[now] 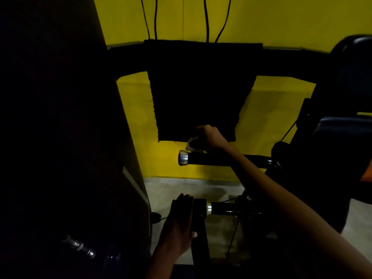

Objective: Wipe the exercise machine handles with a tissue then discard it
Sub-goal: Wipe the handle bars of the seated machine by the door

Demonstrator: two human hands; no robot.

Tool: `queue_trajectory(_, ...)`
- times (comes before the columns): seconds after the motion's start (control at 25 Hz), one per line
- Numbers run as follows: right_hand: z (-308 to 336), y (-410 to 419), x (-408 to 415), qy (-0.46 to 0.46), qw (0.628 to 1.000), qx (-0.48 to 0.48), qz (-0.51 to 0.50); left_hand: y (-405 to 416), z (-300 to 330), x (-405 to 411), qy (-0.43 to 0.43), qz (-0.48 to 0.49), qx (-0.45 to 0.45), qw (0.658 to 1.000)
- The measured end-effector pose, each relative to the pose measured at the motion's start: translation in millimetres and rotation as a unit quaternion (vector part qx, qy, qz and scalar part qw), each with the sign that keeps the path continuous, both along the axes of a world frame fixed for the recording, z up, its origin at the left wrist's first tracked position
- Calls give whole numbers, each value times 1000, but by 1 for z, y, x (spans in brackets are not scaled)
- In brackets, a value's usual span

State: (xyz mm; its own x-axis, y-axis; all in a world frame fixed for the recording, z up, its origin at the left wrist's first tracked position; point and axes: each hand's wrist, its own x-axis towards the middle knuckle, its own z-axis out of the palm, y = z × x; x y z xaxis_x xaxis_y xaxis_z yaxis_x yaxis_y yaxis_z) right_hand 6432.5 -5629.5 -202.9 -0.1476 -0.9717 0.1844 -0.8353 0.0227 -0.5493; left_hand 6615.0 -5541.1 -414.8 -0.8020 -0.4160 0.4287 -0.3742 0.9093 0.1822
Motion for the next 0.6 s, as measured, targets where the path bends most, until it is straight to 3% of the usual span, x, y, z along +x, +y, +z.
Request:
queue_trajectory(0.04,7,10,-4,-22,999,-16,-18,-27,46,32,-31,38,8,999)
queue_trajectory(0.08,13,21,-12,-33,998,-40,-27,-6,39,25,-62,115,78,988)
queue_trajectory(0.2,38,59,-39,-77,993,-75,-49,-8,102,13,-77,79,230,967)
queue_trajectory(0.24,48,72,-47,-91,991,-66,-67,-10,127,8,-28,79,261,962)
queue_trajectory(0.32,69,99,-55,-109,989,-47,-86,-27,176,3,59,80,266,959)
queue_trajectory(0.4,86,122,-61,-95,989,-47,-100,-36,231,-4,89,65,268,957)
queue_trajectory(0.6,129,184,-60,-86,971,-103,-199,-40,316,-24,96,34,272,957)
